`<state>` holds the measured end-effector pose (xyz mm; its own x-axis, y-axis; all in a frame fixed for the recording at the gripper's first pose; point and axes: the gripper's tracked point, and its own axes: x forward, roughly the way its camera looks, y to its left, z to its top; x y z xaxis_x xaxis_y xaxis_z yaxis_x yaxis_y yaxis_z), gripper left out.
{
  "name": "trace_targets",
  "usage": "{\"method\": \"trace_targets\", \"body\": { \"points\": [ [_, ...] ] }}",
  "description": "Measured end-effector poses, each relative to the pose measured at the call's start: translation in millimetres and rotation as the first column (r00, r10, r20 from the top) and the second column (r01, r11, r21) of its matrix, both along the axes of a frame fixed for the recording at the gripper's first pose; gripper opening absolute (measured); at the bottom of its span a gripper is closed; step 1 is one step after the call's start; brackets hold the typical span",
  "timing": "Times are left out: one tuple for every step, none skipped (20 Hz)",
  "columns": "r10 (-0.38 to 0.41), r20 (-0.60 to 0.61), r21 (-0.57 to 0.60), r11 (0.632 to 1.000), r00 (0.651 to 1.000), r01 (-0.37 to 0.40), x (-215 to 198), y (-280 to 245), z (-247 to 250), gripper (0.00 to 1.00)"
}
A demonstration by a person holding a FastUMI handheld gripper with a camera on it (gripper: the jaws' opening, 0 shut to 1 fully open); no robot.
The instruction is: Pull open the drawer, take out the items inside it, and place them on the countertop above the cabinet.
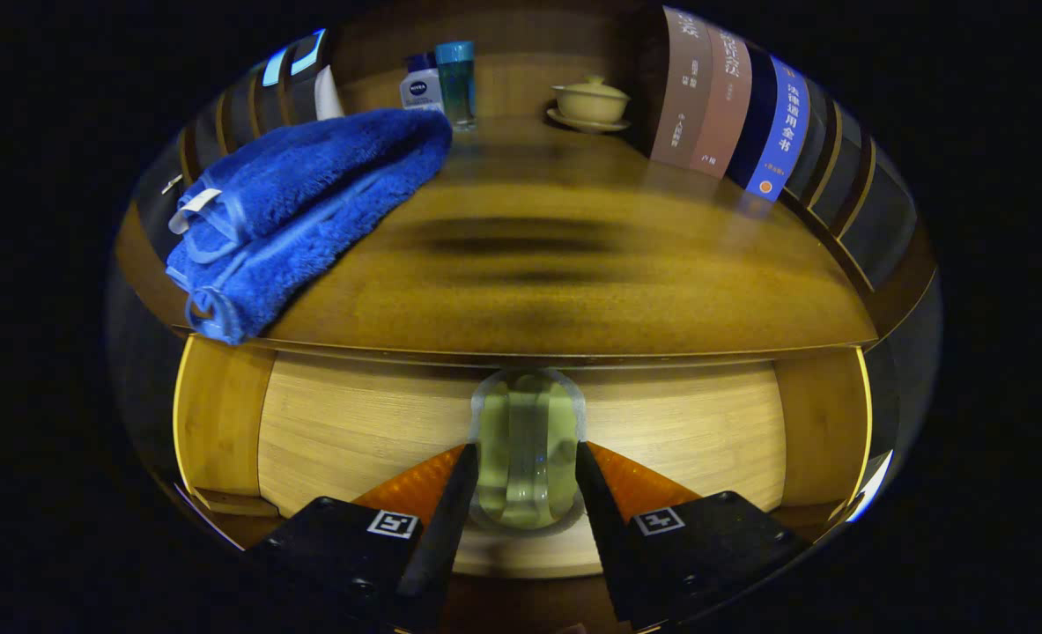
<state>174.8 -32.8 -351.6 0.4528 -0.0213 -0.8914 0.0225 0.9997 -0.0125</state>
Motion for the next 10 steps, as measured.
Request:
{"method": "trace_targets", "body": {
  "points": [
    [-0.019, -0.002, -0.001, 1.0, 1.0, 0.019, 1, -1, 2, 0.63],
    [-0.019, 0.006, -0.005, 1.0, 1.0, 0.019, 3, -1, 0, 0.53],
    [-0.031, 0.018, -0.008, 0.999, 0.999, 0.031, 8, -3, 4, 0.53],
    [-0.045, 0.01, -0.005, 0.999, 0.999, 0.045, 1, -2, 3, 0.23],
    [-0.055, 0.01, 0.002, 0.998, 0.998, 0.055, 3, -2, 3, 0.23],
    [-0.061, 0.014, 0.006, 0.998, 0.998, 0.061, 4, -2, 3, 0.24],
    [-0.067, 0.009, 0.006, 0.998, 0.998, 0.066, 2, -2, 2, 0.24],
    [-0.074, 0.005, 0.011, 0.997, 0.997, 0.074, 0, -3, 3, 0.24],
    [-0.082, -0.003, 0.014, 0.997, 0.997, 0.082, -2, -3, 4, 0.24],
    [-0.092, -0.011, 0.023, 0.996, 0.996, 0.092, -5, -3, 6, 0.24]
  ]
}}
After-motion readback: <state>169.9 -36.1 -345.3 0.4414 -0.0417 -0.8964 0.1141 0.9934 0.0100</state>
